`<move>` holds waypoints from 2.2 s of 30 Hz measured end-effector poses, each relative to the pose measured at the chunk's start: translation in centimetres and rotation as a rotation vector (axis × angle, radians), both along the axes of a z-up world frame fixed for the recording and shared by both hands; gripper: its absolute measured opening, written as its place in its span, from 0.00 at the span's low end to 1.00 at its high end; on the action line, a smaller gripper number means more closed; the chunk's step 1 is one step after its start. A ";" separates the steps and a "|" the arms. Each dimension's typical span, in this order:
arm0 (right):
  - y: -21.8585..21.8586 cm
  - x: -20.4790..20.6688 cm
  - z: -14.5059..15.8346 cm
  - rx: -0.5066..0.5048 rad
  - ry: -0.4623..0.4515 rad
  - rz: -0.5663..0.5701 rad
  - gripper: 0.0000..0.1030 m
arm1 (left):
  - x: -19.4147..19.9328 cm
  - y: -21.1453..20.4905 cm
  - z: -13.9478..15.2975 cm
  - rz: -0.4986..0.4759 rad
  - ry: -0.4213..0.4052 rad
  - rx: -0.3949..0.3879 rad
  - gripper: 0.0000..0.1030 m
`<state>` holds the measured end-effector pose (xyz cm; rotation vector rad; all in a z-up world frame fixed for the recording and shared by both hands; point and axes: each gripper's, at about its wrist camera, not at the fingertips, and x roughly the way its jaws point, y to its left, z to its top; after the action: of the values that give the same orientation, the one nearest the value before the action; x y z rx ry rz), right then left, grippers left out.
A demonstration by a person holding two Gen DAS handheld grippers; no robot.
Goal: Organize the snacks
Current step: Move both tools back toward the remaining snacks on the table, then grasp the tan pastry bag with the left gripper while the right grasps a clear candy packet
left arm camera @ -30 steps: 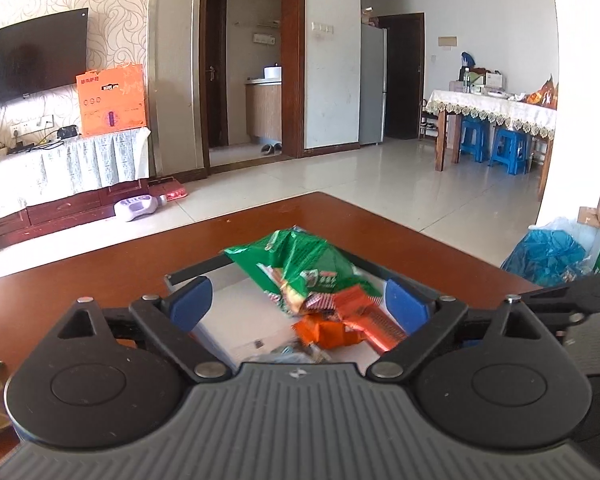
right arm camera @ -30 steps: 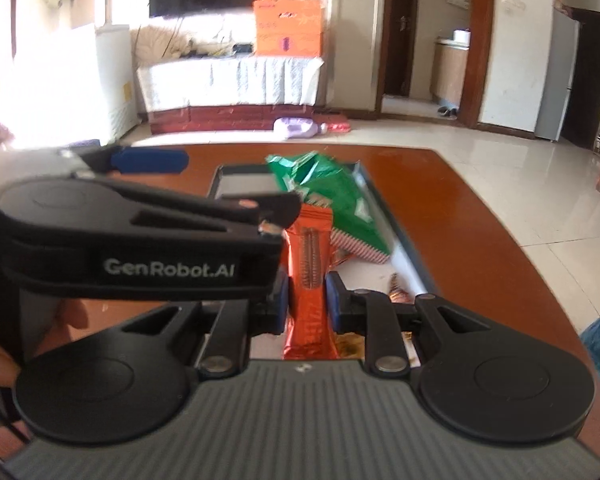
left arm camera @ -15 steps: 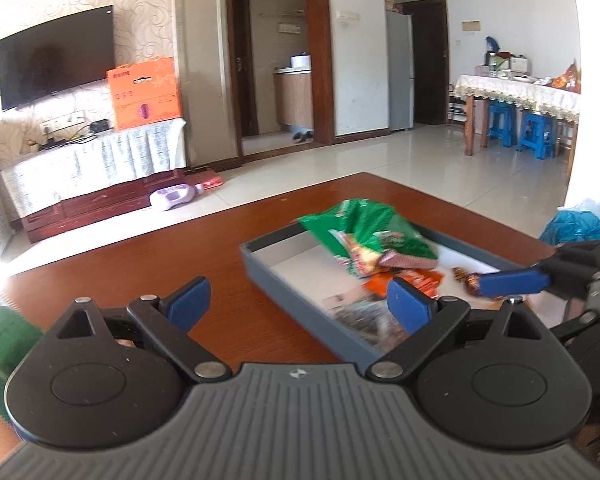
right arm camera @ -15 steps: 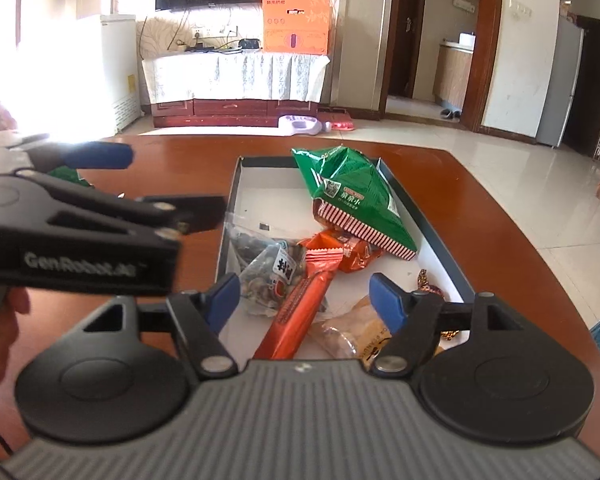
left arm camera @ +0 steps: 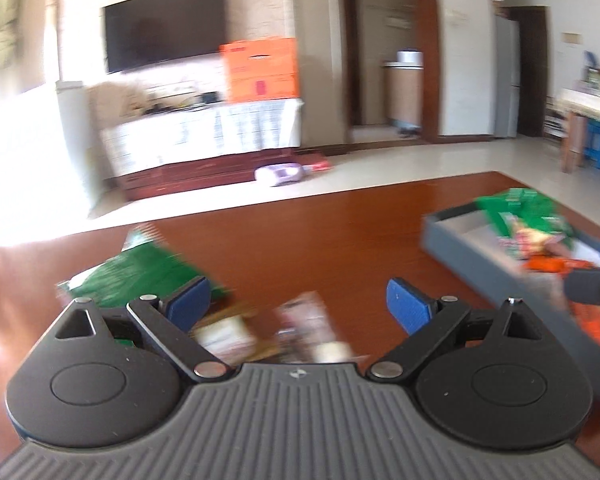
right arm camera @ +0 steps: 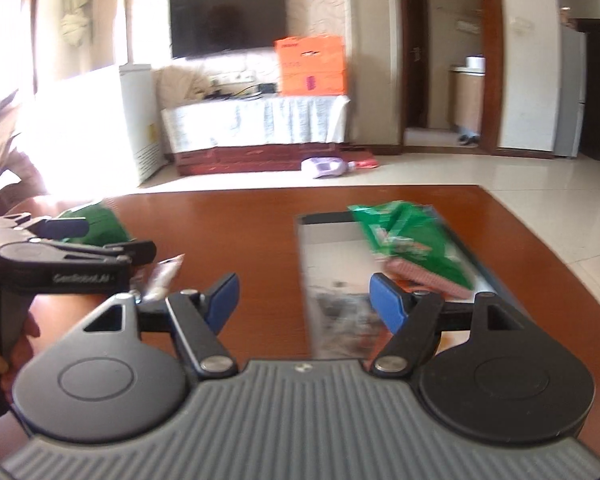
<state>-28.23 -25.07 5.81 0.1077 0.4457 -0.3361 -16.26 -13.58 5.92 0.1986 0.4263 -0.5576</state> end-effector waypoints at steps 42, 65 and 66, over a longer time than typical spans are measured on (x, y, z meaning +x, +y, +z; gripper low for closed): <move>11.4 9.5 -3.2 -0.100 0.104 0.349 0.52 | 3.5 10.6 -4.0 0.163 0.134 0.200 0.51; 11.5 12.1 -3.8 -0.033 0.211 0.401 0.26 | 3.6 11.2 -4.1 0.186 0.183 0.106 0.53; 11.6 11.9 -3.8 -0.037 0.217 0.406 0.26 | 3.5 11.1 -4.1 0.185 0.180 0.111 0.52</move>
<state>-16.38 -13.43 2.00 -0.0565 0.6621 0.0454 -12.74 -2.45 1.81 0.2136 0.6444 -0.3715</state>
